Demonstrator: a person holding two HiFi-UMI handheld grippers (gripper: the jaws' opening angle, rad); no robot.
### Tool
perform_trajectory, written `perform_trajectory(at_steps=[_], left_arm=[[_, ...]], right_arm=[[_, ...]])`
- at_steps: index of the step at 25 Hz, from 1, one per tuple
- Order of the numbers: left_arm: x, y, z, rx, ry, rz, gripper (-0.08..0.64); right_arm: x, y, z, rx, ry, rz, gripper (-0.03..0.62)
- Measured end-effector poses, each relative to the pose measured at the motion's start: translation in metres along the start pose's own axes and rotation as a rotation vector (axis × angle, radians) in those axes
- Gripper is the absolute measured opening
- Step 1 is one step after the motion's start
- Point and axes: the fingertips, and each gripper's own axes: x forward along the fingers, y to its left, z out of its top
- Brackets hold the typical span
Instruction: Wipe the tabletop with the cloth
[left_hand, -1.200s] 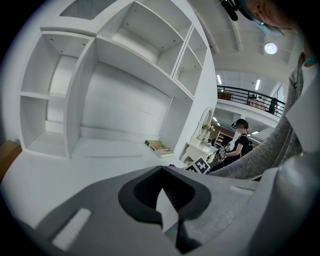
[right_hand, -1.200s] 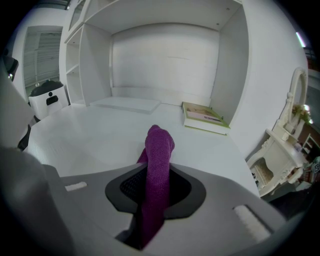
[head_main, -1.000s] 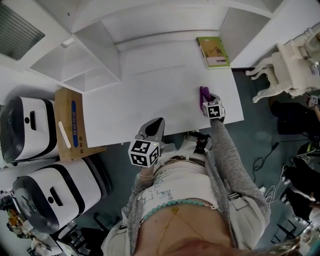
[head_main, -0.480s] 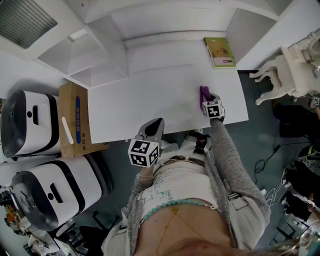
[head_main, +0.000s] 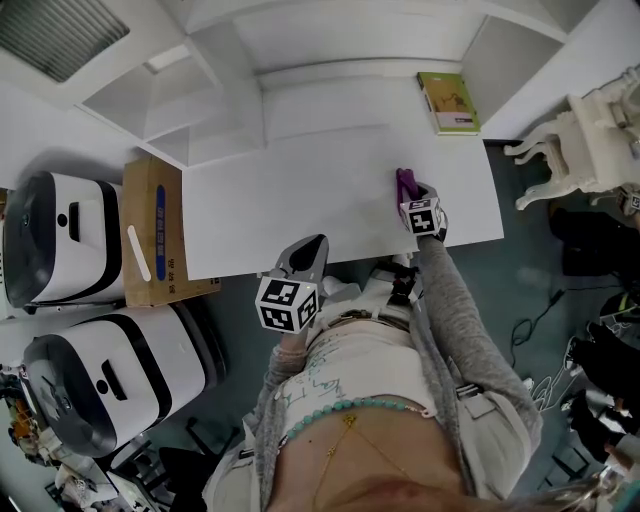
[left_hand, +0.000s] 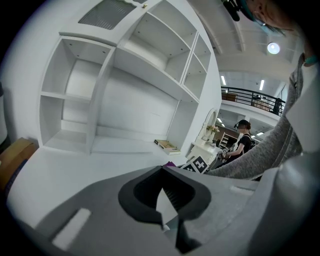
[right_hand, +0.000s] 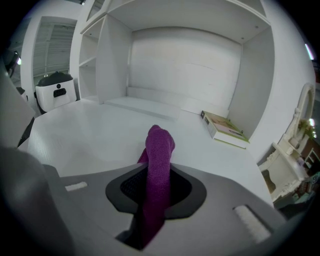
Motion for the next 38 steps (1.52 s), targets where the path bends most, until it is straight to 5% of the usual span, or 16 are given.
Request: perform_trajectory(at_steps=[22, 38], left_arm=[[0.025, -0.041, -0.002, -0.020, 0.014, 0.041, 0.000], [0.026, -0.051, -0.004, -0.064, -0.011, 0.161, 0.000]], right_arm=[[0.002, 0.011, 0.007, -0.072, -0.020, 0.080, 0.077], [0.004, 0.016, 0.008, -0.119, -0.026, 0.163, 0.077]])
